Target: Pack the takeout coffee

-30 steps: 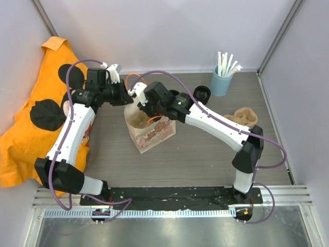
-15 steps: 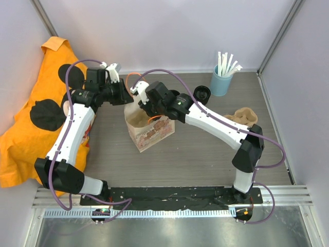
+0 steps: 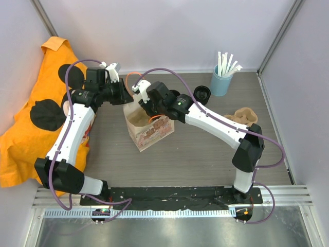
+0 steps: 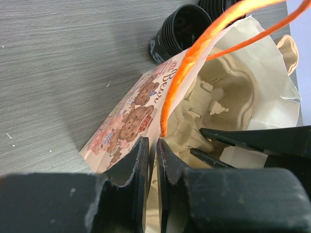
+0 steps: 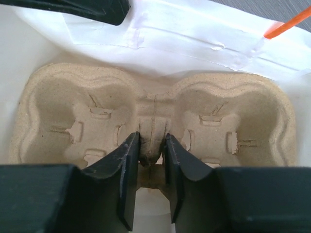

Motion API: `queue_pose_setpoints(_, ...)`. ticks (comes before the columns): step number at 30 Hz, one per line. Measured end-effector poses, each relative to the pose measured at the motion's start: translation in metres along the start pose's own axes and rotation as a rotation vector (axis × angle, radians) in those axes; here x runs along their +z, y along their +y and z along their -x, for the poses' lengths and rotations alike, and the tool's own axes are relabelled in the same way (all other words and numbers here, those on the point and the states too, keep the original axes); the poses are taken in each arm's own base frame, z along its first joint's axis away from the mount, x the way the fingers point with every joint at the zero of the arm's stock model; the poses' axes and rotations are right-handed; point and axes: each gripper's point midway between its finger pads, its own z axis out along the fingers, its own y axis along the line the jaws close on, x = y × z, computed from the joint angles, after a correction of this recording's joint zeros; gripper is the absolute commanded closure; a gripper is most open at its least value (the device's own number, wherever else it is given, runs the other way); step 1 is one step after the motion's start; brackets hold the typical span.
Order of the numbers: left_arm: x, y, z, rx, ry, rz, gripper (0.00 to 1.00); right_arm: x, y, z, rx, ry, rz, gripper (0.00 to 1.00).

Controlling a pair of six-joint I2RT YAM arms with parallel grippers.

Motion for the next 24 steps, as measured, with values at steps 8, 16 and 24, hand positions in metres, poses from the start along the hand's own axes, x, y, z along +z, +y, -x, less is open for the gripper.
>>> queue_pose_setpoints(8, 0.0, 0.002, 0.0, -0.002, -0.003, 0.003, 0.86, 0.0, 0.0, 0.001, 0.013, -0.005, 0.0, 0.48)
queue_pose_setpoints(16, 0.001, 0.002, 0.001, -0.001, -0.006, 0.002, 0.85, -0.004, 0.0, 0.005, 0.008, -0.005, 0.0, 0.37)
queue_pose_setpoints(24, 0.001, 0.002, 0.001, -0.002, -0.006, 0.003, 0.85, -0.014, -0.005, 0.024, -0.02, -0.043, -0.008, 0.32)
